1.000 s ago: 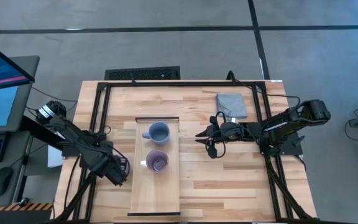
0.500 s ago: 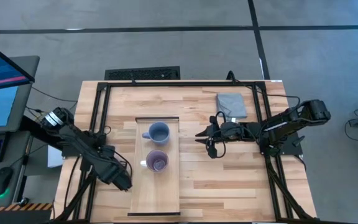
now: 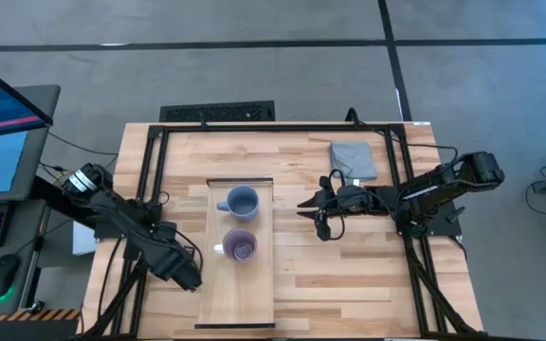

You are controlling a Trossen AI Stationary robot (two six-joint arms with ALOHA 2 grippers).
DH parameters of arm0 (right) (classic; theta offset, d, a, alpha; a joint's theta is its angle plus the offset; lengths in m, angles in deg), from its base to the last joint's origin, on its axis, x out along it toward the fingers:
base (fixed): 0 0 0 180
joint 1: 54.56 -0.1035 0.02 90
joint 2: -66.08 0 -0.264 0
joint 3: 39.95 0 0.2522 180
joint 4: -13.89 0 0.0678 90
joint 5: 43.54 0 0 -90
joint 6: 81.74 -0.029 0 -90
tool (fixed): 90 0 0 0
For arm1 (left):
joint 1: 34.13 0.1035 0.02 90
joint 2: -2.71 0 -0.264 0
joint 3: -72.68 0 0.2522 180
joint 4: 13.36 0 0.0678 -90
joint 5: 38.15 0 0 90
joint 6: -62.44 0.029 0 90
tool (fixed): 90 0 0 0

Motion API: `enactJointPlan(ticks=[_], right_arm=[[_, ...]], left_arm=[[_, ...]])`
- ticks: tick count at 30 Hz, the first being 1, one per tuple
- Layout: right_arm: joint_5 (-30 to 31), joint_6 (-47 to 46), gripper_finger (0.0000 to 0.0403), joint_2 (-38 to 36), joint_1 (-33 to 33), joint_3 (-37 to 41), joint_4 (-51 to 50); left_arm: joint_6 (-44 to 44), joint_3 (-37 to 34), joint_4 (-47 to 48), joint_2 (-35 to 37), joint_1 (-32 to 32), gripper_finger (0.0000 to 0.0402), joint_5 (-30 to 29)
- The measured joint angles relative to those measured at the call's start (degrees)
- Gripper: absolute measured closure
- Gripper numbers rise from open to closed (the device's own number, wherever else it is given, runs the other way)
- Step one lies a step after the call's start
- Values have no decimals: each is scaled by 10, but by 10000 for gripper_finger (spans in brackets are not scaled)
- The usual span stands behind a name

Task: Stack small to large cups/mugs on shelf
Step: Put the purple mug on the shelf

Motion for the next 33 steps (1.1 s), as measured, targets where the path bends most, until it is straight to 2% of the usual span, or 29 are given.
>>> enactJointPlan(ticks=[5, 10, 18, 24, 27, 33], right_arm=[[0, 0, 280, 0, 0, 0, 0], [0, 0, 280, 0, 0, 0, 0], [0, -1, 280, 0, 5, 0, 0], [0, -12, 280, 0, 5, 0, 0], [2, -24, 280, 0, 8, 0, 0], [3, -50, 280, 0, 21, 0, 0]], left_arm=[[4, 0, 0, 0, 0, 307, -1], [47, 0, 0, 0, 0, 282, -15], [113, 28, 20, 0, 0, 275, -81], [130, 51, 39, 3, 0, 275, -76], [176, 55, 41, 5, 0, 275, -77], [343, 55, 41, 5, -6, 275, -90]])
